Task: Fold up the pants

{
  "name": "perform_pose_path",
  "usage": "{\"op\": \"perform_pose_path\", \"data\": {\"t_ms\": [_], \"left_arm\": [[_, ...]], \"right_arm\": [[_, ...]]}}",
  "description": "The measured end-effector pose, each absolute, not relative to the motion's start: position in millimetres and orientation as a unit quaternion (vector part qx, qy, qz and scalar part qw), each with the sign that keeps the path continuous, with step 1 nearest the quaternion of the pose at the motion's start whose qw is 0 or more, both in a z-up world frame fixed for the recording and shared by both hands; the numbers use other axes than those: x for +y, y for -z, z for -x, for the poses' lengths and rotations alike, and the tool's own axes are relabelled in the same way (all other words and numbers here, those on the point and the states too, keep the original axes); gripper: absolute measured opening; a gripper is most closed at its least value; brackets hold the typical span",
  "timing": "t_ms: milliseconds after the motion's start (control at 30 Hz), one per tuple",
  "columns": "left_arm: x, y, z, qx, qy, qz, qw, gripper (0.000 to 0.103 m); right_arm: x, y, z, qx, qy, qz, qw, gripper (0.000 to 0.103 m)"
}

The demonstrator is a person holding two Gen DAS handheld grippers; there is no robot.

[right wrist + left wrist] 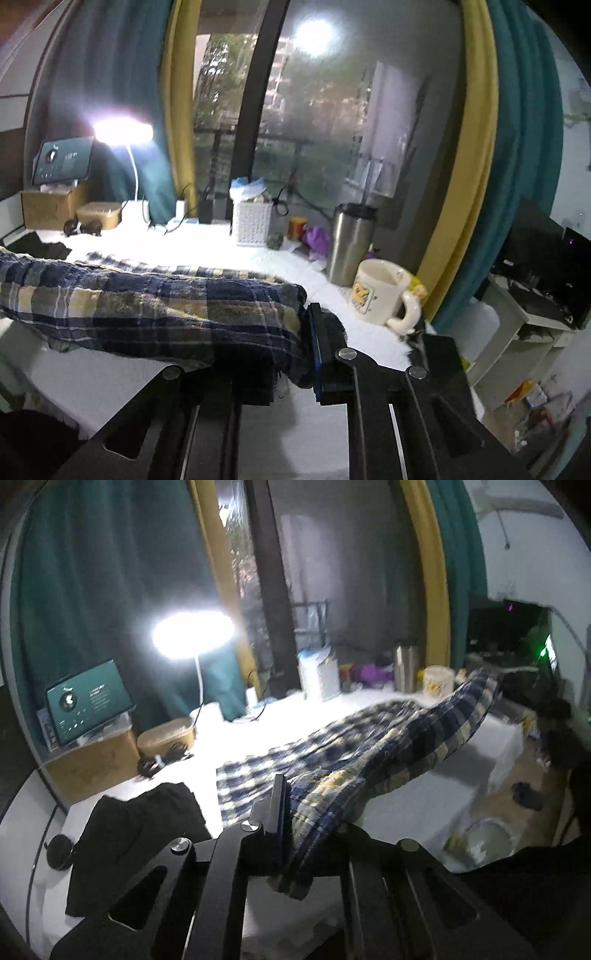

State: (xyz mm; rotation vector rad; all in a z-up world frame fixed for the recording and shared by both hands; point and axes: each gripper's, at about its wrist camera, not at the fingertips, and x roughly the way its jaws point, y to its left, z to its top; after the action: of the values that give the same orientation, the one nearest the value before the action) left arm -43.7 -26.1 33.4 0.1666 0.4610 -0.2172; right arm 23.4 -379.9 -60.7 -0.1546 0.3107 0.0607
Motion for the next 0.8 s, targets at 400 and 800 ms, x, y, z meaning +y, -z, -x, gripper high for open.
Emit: {"op": "perform_pose_path", "data": {"t_ms": [400,800], "left_arm": [[-45,-86,71,0.188,0.204,-0.056,0.959,0.004],[-59,-104,77,0.174,0.235,-0.074,0.954,0.004]], "right_arm": [[-409,40,6,0.111,-0.005,0.054,0.992,0.014],[-425,38,18,0.091,0.004,0.038,0.995,0.014]]}}
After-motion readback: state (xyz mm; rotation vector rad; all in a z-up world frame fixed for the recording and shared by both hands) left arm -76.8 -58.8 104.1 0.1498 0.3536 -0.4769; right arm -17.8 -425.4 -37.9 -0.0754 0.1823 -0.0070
